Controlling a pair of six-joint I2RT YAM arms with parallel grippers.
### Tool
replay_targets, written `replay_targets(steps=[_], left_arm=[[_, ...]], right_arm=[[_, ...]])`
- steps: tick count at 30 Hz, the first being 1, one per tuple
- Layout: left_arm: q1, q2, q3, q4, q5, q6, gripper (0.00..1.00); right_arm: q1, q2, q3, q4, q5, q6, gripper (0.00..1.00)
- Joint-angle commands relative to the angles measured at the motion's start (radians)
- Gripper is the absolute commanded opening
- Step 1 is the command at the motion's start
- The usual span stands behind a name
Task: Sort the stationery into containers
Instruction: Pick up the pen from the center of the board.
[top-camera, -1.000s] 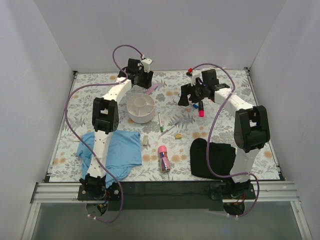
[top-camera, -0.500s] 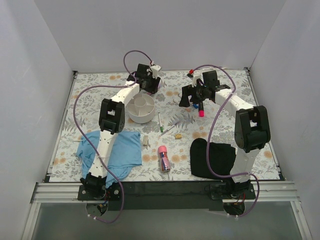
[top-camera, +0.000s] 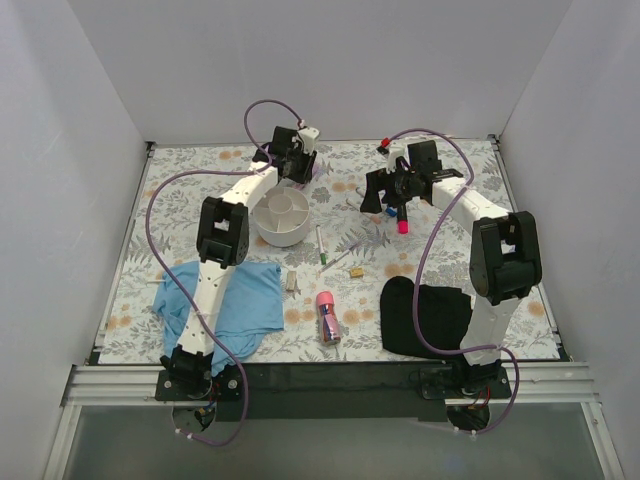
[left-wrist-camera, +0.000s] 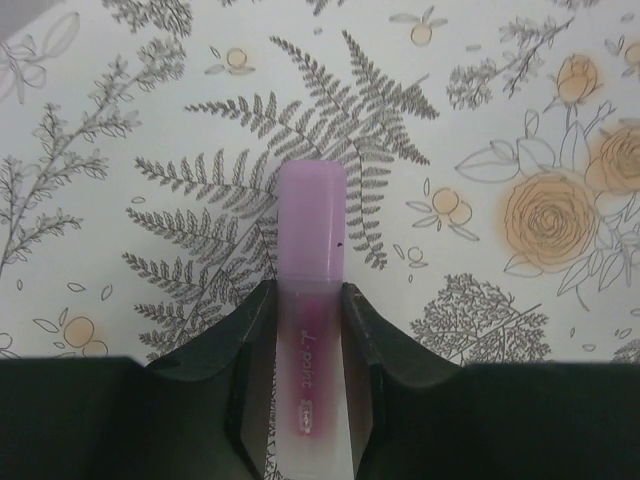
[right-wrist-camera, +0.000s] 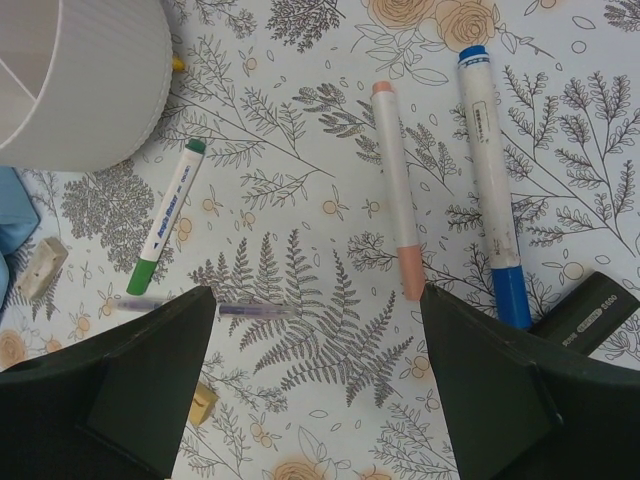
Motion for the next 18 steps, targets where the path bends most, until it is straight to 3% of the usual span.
replay_targets(steps=[1,6,10,18], left_arm=[[0.001,-0.182,-0.062,0.218,-0.018,-0.088,0.0],[0.002,-0.312,-0.105,0.317,-0.029,-0.188,0.0],[0.024,-0.505,-0.298,0.407,-0.037,-0.223,0.0],[0.036,-1.031,-1.066,0.885,-0.171,-0.217,0.0]], right_arm=[[-0.004,-0.052,0.006,0.021,-0.012,0.001,0.92],[-0.004,-0.089,-0.005,0.014,-0.007,-0.032,0.92],[-0.006,-0.155,-0.015,-0.008,0.013,-0.064,0.92],[0.02,-0.273,-0.087,-0.054,0.06,-0.094,0.91]])
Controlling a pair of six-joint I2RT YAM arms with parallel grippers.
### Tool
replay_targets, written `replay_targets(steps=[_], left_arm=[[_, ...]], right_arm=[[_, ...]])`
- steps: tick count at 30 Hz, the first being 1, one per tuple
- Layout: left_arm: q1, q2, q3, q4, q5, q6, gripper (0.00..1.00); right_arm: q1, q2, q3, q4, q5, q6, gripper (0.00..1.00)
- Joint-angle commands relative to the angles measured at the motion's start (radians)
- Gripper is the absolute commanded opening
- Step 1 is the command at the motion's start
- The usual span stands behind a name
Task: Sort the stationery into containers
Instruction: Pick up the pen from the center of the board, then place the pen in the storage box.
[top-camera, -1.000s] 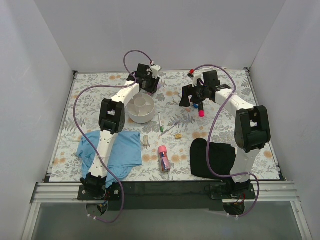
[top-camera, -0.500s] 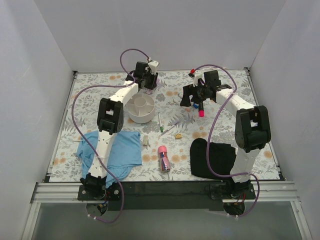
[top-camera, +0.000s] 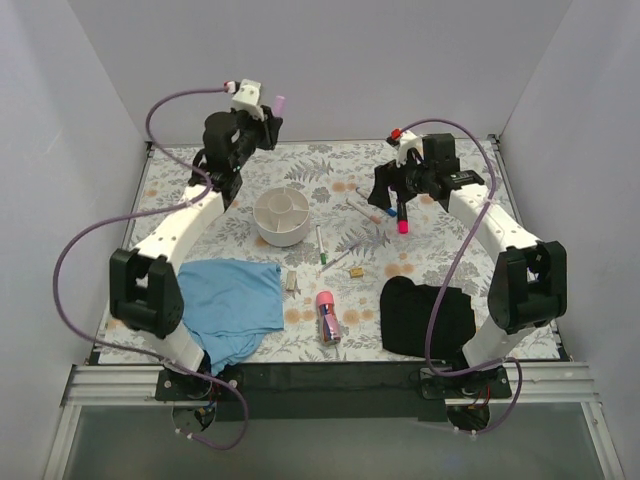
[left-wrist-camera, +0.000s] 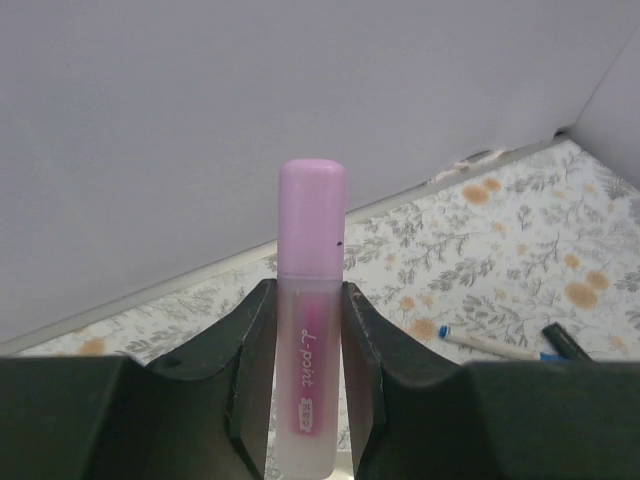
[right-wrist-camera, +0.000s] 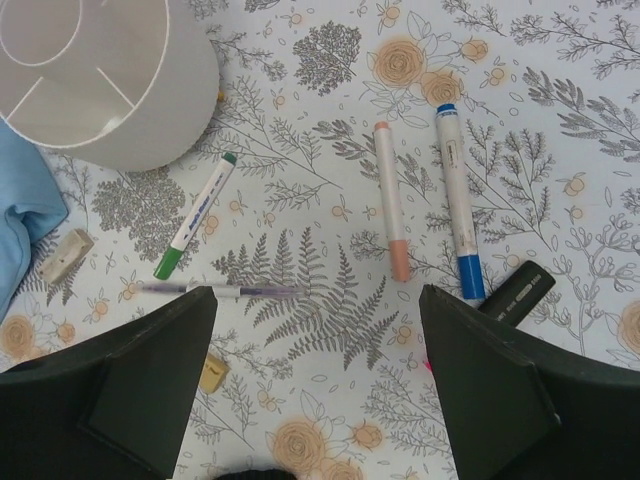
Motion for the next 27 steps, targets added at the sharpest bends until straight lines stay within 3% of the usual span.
replay_targets(steps=[1,7,16,27], left_arm=[[0.006,-0.211,-0.355,0.342,-0.137,-0.034,0.0],[0.027,-0.292,-0.638,0.623,-0.161,-0.151,0.0],[0.049,-0.266,-0.71,0.73,-0.084,-0.252,0.0],[0.087,-0.108,-0.728,0.824,-0.03,-0.287,0.0]], right_arm=[[0.028,-0.088,-0.034,-0.043,0.06,-0.041,0.91],[0.11,-0.155,-0.028,-0.09,0.22,-0.061,0.91],[0.186,-0.208,-0.099,-0.116,0.278,-0.095,0.91],[0.193,-0.221,-0.114,-0.112,0.312,-0.121,0.92]])
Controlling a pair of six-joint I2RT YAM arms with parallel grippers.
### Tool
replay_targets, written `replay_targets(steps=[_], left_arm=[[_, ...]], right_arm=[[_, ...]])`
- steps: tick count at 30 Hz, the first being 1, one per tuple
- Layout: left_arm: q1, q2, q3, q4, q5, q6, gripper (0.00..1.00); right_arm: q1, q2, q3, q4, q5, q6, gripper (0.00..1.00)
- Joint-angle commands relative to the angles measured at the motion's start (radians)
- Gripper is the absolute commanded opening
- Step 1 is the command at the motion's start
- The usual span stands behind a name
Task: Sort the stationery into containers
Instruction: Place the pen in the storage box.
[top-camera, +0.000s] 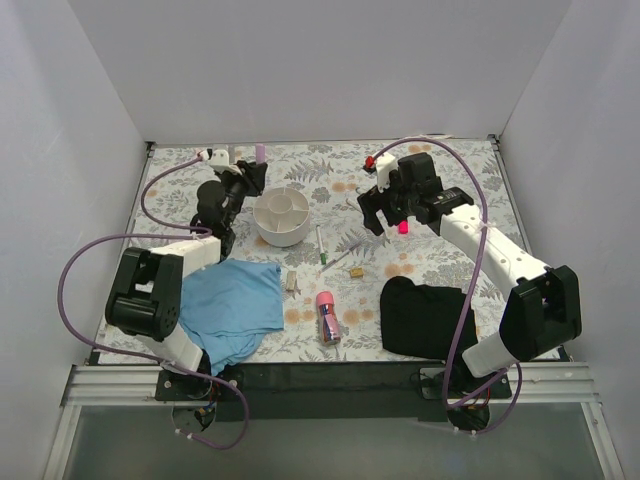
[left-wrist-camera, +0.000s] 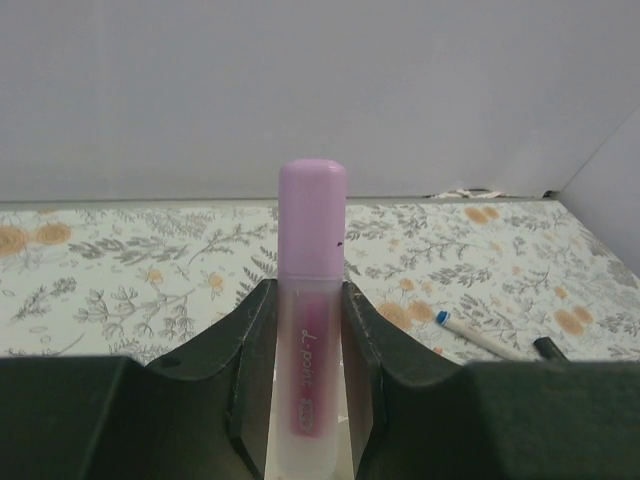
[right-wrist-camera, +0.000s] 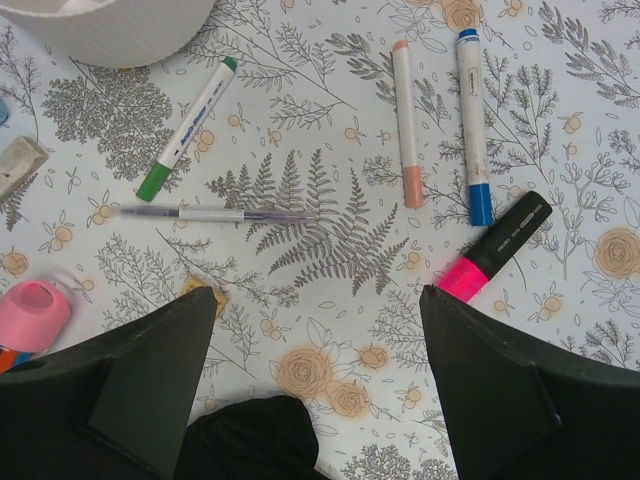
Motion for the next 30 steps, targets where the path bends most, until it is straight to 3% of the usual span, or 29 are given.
replay_targets(steps=[1,23,27,30], left_arm=[[0.006,0.062,0.005,0.053,0.034,-0.01,0.0],[0.02,0.231,0.045,0.118,0.039,-0.005,0.0],[0.023,0.208,0.044,0.096,0.04,-0.005,0.38],[0.031,0.174,0.042,0.063,0.062,-0.014,0.5]], right_arm=[[0.002,-0.037,0.009,0.009,0.019,-0.016,0.92],[0.003,-0.014,-0.005,0.013,0.02,-0.022,0.93],[0.002,-0.013,-0.006,0.018,0.015,-0.024,0.94],[0.002,-0.007,-0.006,0.019,0.003,-0.019,0.94]])
